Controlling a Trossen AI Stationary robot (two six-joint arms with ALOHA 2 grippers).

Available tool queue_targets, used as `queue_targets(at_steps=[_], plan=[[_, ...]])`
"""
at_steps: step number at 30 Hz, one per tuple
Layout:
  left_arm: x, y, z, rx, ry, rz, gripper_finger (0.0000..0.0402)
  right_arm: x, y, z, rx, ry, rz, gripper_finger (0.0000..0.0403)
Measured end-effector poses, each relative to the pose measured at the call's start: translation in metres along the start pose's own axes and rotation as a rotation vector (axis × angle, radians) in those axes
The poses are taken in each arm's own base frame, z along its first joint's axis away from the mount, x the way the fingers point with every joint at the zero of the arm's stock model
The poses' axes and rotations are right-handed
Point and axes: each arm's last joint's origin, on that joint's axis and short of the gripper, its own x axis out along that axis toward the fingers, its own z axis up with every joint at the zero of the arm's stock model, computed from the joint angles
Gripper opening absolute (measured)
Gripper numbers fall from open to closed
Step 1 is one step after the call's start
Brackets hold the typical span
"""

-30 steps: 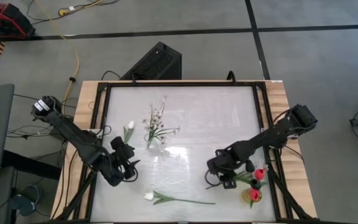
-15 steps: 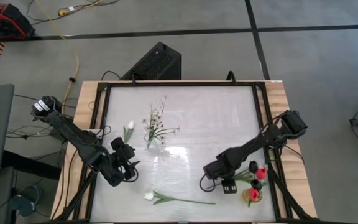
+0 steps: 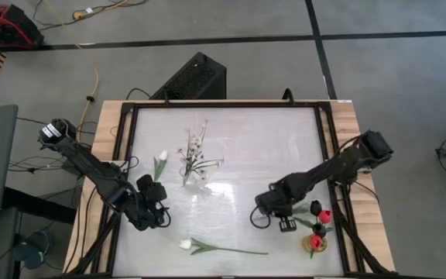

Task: Sort flowers into vase by color
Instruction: Put the white flowers into the transparent vase

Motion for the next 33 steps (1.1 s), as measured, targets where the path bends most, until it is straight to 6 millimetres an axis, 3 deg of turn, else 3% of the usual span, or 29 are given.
queue_targets(at_steps=[7,14,19,23,29,33], plan=[[-0.017,0.001,0.010,-0.119,-0.005,-0.171,0.0277,-0.060,-0.014,0.006,-0.237,-0.129,-0.538,0.0027],[-0.045,-0.014,0.036,-0.290,-0.212,-0.520,0.0277,-0.087,0.001,0.024,-0.572,-0.181,-1.153,0.0022],[-0.050,-0.024,0.049,-0.440,-0.316,-0.628,0.0277,-0.070,0.031,0.049,-0.778,-0.176,-1.384,0.0022],[-0.041,-0.029,0.056,-0.529,-0.331,-0.643,0.0277,-0.041,0.052,0.065,-0.943,-0.052,-1.531,0.0022],[-0.020,-0.036,0.062,-0.574,-0.325,-0.610,0.0277,-0.002,0.075,0.081,-1.035,-0.059,-1.581,0.0022],[-0.002,-0.045,0.065,-0.545,-0.308,-0.622,0.0277,0.012,0.084,0.090,-1.044,-0.126,-1.594,0.0022]])
